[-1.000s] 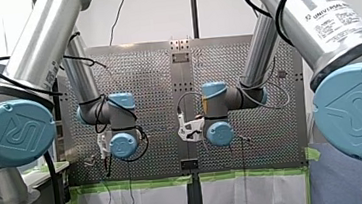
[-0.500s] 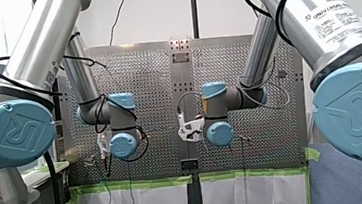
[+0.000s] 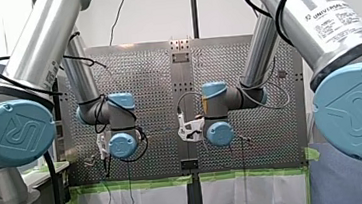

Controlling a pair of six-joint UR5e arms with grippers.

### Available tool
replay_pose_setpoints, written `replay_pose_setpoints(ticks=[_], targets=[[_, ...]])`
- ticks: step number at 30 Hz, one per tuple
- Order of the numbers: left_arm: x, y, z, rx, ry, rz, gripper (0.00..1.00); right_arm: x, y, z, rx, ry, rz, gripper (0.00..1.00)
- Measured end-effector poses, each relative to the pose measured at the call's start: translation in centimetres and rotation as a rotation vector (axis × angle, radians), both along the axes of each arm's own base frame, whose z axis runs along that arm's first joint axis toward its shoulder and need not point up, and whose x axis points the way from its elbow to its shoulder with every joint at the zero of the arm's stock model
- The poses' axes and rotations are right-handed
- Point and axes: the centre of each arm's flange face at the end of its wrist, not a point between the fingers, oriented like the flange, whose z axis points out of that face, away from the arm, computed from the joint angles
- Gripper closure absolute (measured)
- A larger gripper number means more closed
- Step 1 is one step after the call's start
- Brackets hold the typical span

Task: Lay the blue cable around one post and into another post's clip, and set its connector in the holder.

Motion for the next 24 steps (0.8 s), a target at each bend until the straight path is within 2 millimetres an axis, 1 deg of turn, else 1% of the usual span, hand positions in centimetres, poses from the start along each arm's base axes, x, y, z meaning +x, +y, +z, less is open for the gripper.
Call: replay_pose_setpoints(ticks=[9, 11, 13, 17, 20, 24], targets=[[0.0, 0.0, 0.0, 0.000, 0.000, 0.000, 1.00, 0.0, 0.0, 0.0, 0.000, 0.000, 0.000, 1.00], [-0.3, 0.0, -0.2, 0.007, 0.004, 0.000, 1.00, 0.1, 0.0, 0.0, 0.000, 0.001, 0.002, 1.00], [-1.0, 0.1, -0.7, 0.022, 0.013, 0.000, 1.00, 0.4, 0.3, -0.3, 0.005, 0.007, 0.016, 1.00], [-3.0, 0.3, -1.9, 0.068, 0.033, -0.002, 1.00, 1.2, 1.6, -1.7, 0.034, 0.040, 0.057, 1.00], [-4.6, 0.4, -2.4, 0.091, 0.038, -0.017, 1.00, 1.2, 2.2, -3.0, 0.064, 0.071, 0.069, 1.00], [-6.1, 0.7, -2.6, 0.099, 0.038, -0.033, 1.00, 0.8, 2.8, -4.8, 0.106, 0.115, 0.073, 1.00]])
